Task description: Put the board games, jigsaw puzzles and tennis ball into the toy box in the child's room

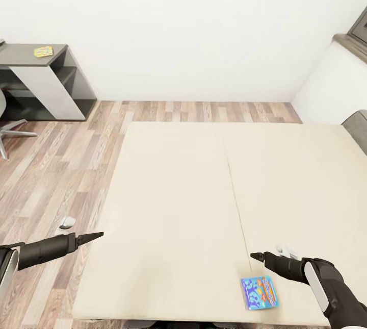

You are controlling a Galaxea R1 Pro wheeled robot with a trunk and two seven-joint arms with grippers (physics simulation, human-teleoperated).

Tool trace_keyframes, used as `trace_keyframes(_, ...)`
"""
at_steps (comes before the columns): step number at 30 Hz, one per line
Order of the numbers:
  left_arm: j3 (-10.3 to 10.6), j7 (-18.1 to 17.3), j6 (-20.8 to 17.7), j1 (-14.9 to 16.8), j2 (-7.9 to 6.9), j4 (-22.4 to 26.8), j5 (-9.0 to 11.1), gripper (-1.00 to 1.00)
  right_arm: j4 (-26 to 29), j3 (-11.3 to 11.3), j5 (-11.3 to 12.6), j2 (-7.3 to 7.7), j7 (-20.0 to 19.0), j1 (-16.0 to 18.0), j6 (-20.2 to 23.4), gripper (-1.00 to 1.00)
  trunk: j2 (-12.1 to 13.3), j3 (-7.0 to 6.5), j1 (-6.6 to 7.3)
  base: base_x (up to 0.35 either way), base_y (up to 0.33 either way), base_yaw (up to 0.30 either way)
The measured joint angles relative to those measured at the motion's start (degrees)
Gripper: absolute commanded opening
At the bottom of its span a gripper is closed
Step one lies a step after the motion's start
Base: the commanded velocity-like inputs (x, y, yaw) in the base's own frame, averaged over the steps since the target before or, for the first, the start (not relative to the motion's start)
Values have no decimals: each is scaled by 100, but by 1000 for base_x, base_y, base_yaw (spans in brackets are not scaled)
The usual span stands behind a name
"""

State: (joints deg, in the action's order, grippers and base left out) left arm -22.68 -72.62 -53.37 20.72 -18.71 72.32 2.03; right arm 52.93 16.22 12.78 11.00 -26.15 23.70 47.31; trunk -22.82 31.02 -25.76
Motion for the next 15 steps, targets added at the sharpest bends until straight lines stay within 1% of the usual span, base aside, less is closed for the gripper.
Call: trace_keyframes(15,0,2,0,0,1,0,0,100,-4,0,0,0,0,0,-1,100,0,141,0,0,0,0)
